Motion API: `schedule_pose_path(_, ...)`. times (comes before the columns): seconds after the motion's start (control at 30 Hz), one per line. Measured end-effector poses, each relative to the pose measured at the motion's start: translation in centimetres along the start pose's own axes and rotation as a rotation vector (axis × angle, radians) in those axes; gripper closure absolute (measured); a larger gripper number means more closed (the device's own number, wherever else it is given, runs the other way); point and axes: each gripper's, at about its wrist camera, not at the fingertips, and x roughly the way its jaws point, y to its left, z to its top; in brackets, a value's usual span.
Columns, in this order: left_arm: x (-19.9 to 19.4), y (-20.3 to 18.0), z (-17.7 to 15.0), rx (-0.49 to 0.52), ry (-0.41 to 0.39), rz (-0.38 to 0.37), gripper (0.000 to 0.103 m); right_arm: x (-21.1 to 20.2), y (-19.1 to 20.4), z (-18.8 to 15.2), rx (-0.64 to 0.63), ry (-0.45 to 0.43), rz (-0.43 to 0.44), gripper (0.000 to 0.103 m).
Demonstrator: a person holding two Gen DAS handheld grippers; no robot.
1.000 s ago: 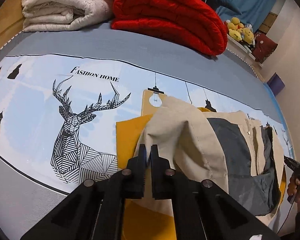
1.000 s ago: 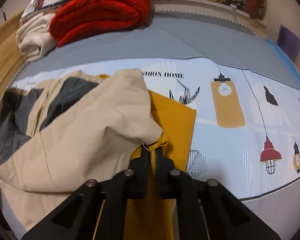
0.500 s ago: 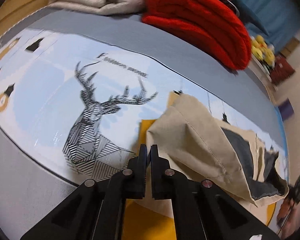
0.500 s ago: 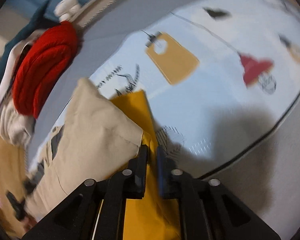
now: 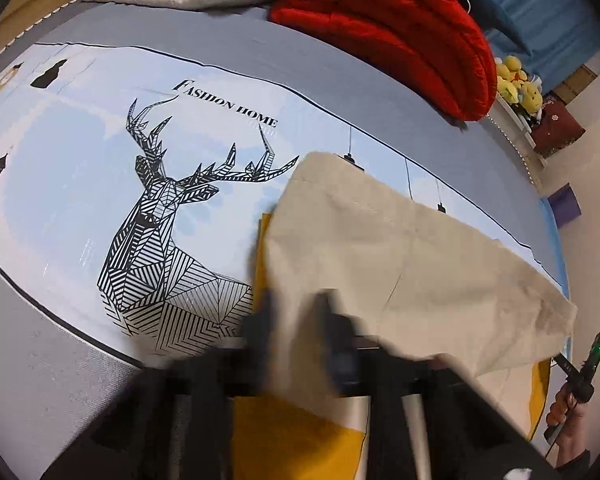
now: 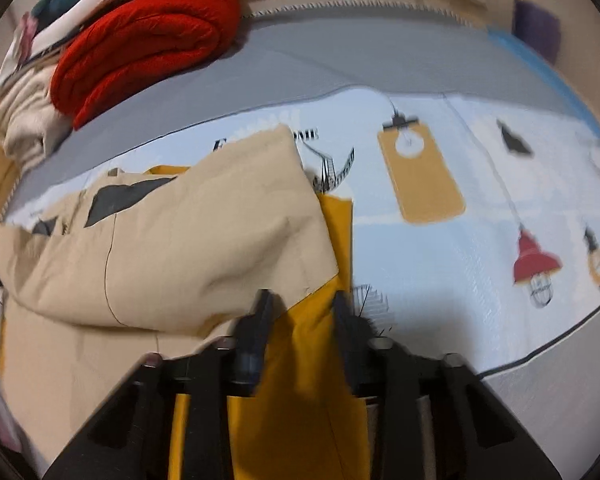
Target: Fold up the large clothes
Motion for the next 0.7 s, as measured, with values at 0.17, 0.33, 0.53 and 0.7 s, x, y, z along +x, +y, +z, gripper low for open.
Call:
schedule_pose_path(0.17,-3.2,-0.5,0.7,0.02,-0.164,0.02,0.103,-1.8,-2.2,0.3,0.221,-0.111,0.079,0.099)
schedule_pose_path(0.33,-2.2,-0.8,0.6,0.042,-0.146,0.08,0.1,-0.1,-5.0,-1.1,0.476,-0.067,0.062,0.099)
schedule_pose_path(0.53,-0.2,1.5,0.1,-0.09,0.019,0.023,0.076,1.5,-4.7,-1.4,0.433,0.032,0.045,0.082)
schedule_pose_path(0.7,1.2,0.5,-0.9,-0.041,0.091,0.004,0.099,2.1,-3.9,-1.4,0.366,0.075,0.04,0.076)
